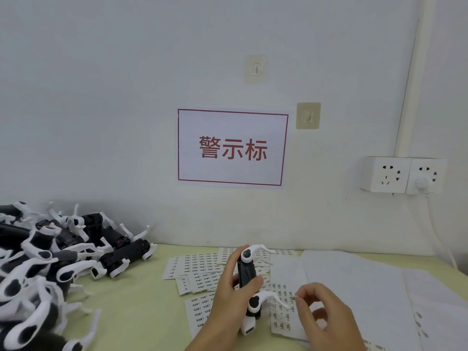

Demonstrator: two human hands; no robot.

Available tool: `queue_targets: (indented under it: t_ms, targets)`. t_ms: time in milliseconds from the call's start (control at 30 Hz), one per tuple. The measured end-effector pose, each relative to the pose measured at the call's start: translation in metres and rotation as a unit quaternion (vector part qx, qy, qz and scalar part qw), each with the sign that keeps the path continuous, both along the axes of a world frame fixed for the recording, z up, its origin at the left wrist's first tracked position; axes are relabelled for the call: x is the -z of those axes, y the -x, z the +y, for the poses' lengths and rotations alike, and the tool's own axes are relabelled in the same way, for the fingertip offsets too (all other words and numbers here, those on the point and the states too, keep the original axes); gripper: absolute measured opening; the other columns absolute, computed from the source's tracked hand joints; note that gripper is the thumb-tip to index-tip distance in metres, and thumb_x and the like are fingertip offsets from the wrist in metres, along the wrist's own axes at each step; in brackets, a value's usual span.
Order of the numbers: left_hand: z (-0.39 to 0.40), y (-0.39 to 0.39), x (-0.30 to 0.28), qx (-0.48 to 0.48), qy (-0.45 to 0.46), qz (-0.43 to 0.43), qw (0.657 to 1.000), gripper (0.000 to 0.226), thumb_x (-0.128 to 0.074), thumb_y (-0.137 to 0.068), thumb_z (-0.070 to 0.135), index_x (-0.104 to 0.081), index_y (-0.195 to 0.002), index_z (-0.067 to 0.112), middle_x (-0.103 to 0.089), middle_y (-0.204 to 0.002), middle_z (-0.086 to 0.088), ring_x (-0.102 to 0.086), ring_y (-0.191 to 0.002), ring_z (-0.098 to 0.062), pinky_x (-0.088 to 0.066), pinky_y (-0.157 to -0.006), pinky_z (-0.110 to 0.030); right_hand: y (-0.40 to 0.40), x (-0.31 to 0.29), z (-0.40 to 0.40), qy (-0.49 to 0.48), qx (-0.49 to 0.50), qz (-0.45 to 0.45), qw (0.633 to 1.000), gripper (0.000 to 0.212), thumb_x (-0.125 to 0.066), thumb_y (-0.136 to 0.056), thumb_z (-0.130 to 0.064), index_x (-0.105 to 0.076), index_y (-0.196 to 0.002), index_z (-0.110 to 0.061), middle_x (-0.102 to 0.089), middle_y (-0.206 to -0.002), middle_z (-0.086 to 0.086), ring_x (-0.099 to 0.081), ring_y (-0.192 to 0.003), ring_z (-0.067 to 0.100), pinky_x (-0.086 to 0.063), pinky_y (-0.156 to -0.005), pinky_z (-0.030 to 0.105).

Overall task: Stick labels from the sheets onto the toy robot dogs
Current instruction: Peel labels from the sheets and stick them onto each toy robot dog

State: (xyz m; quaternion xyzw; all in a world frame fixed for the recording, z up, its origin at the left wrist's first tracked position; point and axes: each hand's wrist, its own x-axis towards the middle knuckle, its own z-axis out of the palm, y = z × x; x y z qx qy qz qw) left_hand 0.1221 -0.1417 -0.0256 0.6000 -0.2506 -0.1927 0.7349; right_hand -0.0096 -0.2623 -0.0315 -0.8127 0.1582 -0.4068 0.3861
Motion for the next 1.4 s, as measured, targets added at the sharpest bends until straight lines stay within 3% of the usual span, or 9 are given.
queue_targets:
  t_ms: [100, 200, 300, 467, 733, 867, 1067, 1200, 1400]
  targets:
    - [0.002, -0.003, 0.001, 0.017, 0.005, 0.005, 1.000, 0.069, -0.064, -0.086, -0.004, -0.059, -0.121, 0.056, -0.069, -0.106, -0.014, -0.070, -0.093, -0.021, -0.055, -0.074, -0.026, 0.005, -0.014, 0.007, 0.130, 0.001, -0.073, 0.989, 0.034, -0.062, -0.077, 0.002, -0.052, -0.071, -0.030, -0.057, -0.080, -0.009, -0.057, -0.072, 0.008, -0.044, -0.061, 0.013]
    - [0.003, -0.004, 0.000, 0.032, 0.017, 0.009, 0.999, 0.071, -0.060, -0.083, -0.007, -0.061, -0.119, 0.054, -0.067, -0.108, -0.017, -0.069, -0.094, -0.020, -0.055, -0.075, -0.026, 0.009, -0.034, 0.014, 0.179, -0.037, -0.089, 0.979, 0.025, -0.060, -0.075, -0.013, -0.049, -0.074, -0.035, -0.054, -0.082, -0.010, -0.055, -0.077, 0.005, -0.043, -0.066, 0.011]
    - [0.004, -0.003, -0.002, 0.041, 0.030, 0.014, 0.999, 0.069, -0.063, -0.070, 0.004, -0.061, -0.119, 0.053, -0.067, -0.104, -0.018, -0.068, -0.091, -0.019, -0.055, -0.077, -0.029, 0.006, -0.052, 0.010, 0.147, -0.094, -0.024, 0.984, 0.018, -0.062, -0.081, -0.021, -0.055, -0.072, -0.034, -0.053, -0.094, -0.010, -0.055, -0.092, 0.009, -0.042, -0.077, 0.013]
    - [0.002, -0.004, -0.001, 0.050, 0.037, 0.021, 0.998, 0.069, -0.064, -0.069, 0.002, -0.064, -0.118, 0.050, -0.069, -0.096, -0.016, -0.068, -0.083, -0.017, -0.055, -0.076, -0.032, -0.015, -0.081, -0.011, 0.154, -0.157, 0.124, 0.968, 0.009, -0.064, -0.091, -0.032, -0.062, -0.082, -0.033, -0.048, -0.108, -0.020, -0.047, -0.114, 0.002, -0.033, -0.092, 0.011]
    - [0.001, -0.006, -0.003, 0.055, 0.040, 0.033, 0.997, 0.065, -0.063, -0.060, 0.007, -0.071, -0.108, 0.050, -0.074, -0.088, -0.006, -0.069, -0.083, -0.017, -0.054, -0.077, -0.029, -0.062, -0.099, -0.018, 0.122, -0.177, 0.175, 0.961, 0.014, -0.066, -0.090, -0.030, -0.064, -0.077, -0.035, -0.060, -0.104, -0.017, -0.057, -0.105, -0.001, -0.046, -0.090, 0.023]
    - [0.002, -0.005, -0.003, 0.053, 0.051, 0.041, 0.996, 0.068, -0.064, -0.062, 0.006, -0.068, -0.114, 0.049, -0.075, -0.100, -0.009, -0.070, -0.089, -0.019, -0.056, -0.080, -0.029, -0.066, -0.088, -0.018, 0.128, -0.189, 0.202, 0.952, 0.017, -0.071, -0.086, -0.031, -0.065, -0.072, -0.036, -0.061, -0.104, -0.016, -0.057, -0.100, -0.002, -0.043, -0.084, 0.019]
    - [0.001, -0.004, 0.000, 0.070, 0.052, 0.071, 0.994, 0.074, -0.069, -0.066, 0.003, -0.057, -0.124, 0.046, -0.069, -0.097, -0.021, -0.070, -0.082, -0.026, -0.058, -0.071, -0.046, -0.063, -0.087, -0.023, 0.150, -0.179, 0.213, 0.949, 0.015, -0.074, -0.084, -0.027, -0.067, -0.073, -0.035, -0.059, -0.106, -0.016, -0.056, -0.103, 0.000, -0.047, -0.087, 0.021]
    - [0.003, -0.003, -0.001, 0.055, 0.044, 0.062, 0.996, 0.070, -0.072, -0.065, 0.009, -0.060, -0.124, 0.045, -0.071, -0.105, -0.021, -0.070, -0.092, -0.029, -0.053, -0.090, -0.058, -0.065, -0.086, -0.024, 0.172, -0.169, 0.239, 0.941, 0.017, -0.072, -0.086, -0.028, -0.067, -0.072, -0.035, -0.054, -0.108, -0.021, -0.053, -0.104, -0.001, -0.043, -0.089, 0.021]
    - [0.002, -0.003, -0.002, 0.051, 0.051, 0.071, 0.995, 0.067, -0.074, -0.064, 0.010, -0.065, -0.120, 0.045, -0.073, -0.097, -0.015, -0.070, -0.088, -0.027, -0.053, -0.092, -0.056, -0.068, -0.084, -0.023, 0.193, -0.153, 0.253, 0.936, 0.023, -0.072, -0.088, -0.028, -0.065, -0.068, -0.037, -0.049, -0.106, -0.024, -0.050, -0.101, -0.004, -0.039, -0.085, 0.019]
